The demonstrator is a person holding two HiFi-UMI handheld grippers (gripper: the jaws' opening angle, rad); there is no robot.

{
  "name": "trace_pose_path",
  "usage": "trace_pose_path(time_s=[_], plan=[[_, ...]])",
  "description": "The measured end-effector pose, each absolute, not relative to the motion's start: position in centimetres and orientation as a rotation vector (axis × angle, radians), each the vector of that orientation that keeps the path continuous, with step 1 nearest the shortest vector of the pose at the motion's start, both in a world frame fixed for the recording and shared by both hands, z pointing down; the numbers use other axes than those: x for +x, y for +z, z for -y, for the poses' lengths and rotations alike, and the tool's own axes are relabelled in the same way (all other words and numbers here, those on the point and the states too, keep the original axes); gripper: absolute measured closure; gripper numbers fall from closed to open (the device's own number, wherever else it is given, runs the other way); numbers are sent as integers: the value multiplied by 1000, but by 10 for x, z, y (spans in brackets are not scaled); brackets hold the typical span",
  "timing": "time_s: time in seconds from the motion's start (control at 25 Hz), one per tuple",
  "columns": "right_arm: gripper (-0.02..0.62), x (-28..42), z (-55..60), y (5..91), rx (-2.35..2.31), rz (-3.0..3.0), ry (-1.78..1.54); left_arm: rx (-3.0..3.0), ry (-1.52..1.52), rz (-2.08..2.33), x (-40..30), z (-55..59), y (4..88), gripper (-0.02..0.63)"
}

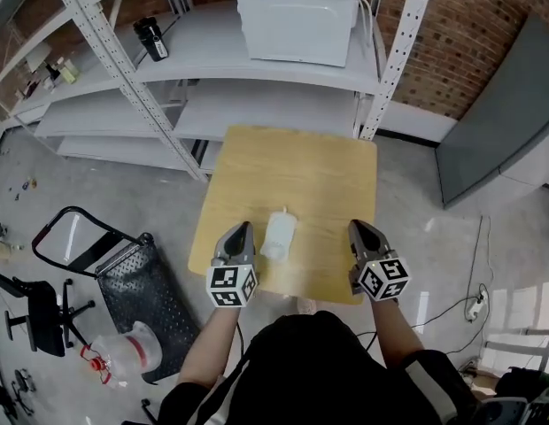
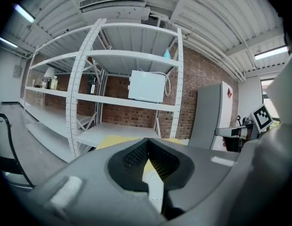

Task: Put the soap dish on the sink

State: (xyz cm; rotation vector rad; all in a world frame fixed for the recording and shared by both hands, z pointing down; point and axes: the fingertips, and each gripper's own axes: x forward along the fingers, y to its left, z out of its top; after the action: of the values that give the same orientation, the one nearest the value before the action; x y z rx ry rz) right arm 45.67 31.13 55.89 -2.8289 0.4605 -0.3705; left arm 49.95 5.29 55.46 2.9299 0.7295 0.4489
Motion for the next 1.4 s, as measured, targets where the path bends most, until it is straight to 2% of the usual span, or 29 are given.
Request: trace_pose_path(time_s=[0.6, 0.84, 1.4], plan=[[591, 337, -219, 502, -2911, -368, -231, 2876, 173, -881, 400, 24, 497, 606], [591, 299, -222, 489, -2935, -331, -165, 2845, 131, -879, 370, 42, 491, 606], [592, 313, -276, 465, -2946, -369, -11, 2922, -26, -815, 378, 17, 457, 606]])
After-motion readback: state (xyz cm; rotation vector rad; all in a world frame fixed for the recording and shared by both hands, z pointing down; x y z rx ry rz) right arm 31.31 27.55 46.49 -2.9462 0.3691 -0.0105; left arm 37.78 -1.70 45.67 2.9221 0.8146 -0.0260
